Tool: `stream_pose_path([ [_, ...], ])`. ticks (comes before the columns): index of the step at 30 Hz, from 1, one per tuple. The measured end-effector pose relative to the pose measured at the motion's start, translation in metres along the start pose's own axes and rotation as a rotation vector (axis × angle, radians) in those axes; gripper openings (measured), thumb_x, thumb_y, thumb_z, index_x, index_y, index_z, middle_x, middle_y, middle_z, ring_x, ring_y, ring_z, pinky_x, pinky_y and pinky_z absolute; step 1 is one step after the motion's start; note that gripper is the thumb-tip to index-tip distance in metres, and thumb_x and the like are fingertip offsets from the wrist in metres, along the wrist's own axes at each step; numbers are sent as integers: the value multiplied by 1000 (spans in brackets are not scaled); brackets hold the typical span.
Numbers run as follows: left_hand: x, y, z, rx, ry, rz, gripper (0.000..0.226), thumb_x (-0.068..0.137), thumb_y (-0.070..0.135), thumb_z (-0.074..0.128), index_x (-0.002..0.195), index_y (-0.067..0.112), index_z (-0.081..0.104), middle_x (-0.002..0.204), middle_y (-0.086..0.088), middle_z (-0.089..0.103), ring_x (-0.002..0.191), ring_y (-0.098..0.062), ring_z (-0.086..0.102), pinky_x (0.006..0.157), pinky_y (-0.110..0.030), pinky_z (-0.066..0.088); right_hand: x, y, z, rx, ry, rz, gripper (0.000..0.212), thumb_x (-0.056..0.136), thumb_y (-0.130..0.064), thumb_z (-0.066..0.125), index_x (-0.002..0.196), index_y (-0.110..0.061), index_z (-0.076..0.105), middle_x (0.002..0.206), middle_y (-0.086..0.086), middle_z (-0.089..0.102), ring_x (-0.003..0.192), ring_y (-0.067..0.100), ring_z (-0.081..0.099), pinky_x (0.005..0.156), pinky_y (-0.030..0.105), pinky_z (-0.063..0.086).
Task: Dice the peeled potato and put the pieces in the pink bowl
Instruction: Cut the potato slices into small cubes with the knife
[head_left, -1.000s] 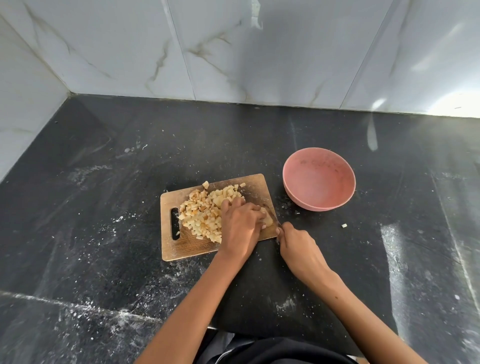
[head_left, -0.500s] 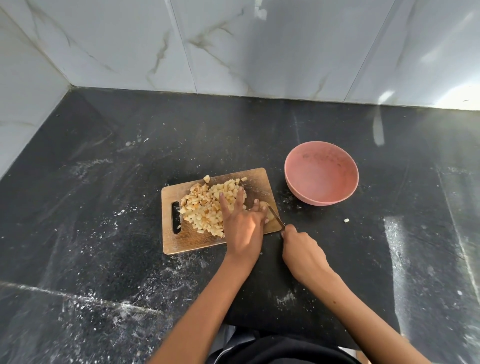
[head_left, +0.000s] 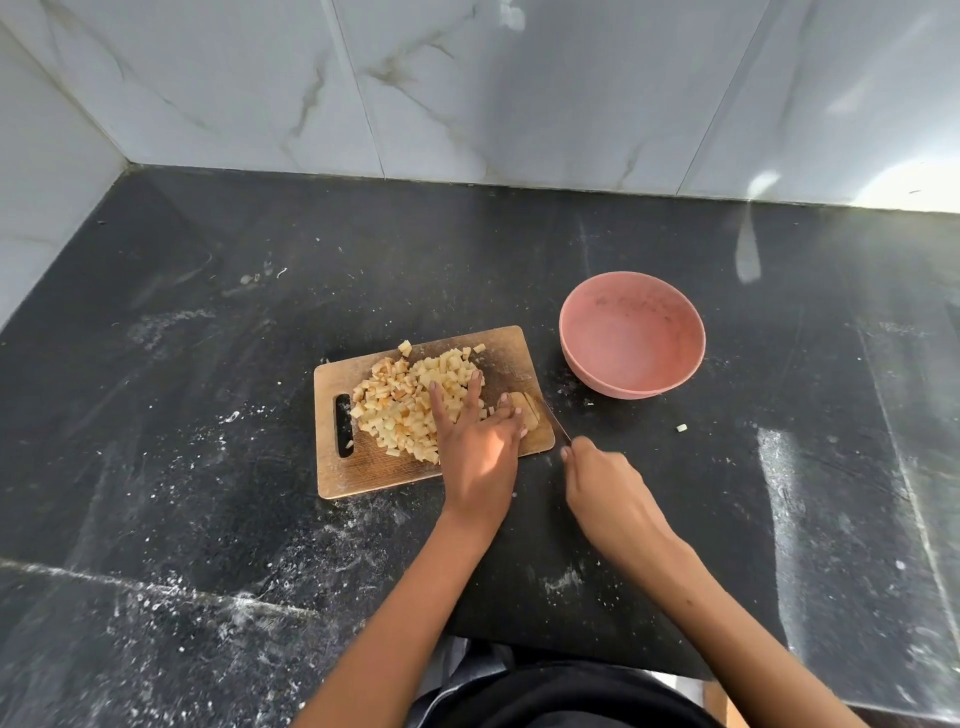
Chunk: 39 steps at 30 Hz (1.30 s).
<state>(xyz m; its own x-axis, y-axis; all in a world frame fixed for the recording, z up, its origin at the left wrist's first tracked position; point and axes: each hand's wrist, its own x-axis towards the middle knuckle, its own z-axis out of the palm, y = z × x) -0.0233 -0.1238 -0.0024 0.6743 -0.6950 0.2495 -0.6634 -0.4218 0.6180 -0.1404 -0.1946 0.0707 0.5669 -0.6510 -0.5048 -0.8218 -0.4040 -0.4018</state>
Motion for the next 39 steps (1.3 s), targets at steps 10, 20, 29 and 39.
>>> stream_pose_path([
  [10,-1,8,-5,64,45,62,13,89,20,67,85,23,78,112,-8,70,137,-26,40,118,-34,-13,31,-18,6,-79,-50,18,20,101,-14,33,112,-6,47,110,17,60,97,35,60,68,36,42],
  [20,1,-3,4,173,-76,-43,37,93,50,38,96,39,74,136,-10,56,143,-39,24,111,-28,-26,30,-17,2,-89,-110,13,21,98,-8,36,116,-5,46,109,17,59,96,35,61,70,39,46],
  [29,0,7,-4,79,-4,17,12,88,23,68,85,30,77,110,-2,72,138,-25,39,117,-37,-17,-13,12,4,-139,-125,17,12,104,-18,28,99,-12,37,105,17,58,97,36,58,69,35,38],
  [39,-1,2,-5,83,-53,-15,29,94,39,52,83,30,77,125,-10,65,145,-22,26,116,-36,-18,18,-18,2,-30,-28,14,17,101,-15,32,107,-6,47,108,19,60,94,37,59,68,36,41],
])
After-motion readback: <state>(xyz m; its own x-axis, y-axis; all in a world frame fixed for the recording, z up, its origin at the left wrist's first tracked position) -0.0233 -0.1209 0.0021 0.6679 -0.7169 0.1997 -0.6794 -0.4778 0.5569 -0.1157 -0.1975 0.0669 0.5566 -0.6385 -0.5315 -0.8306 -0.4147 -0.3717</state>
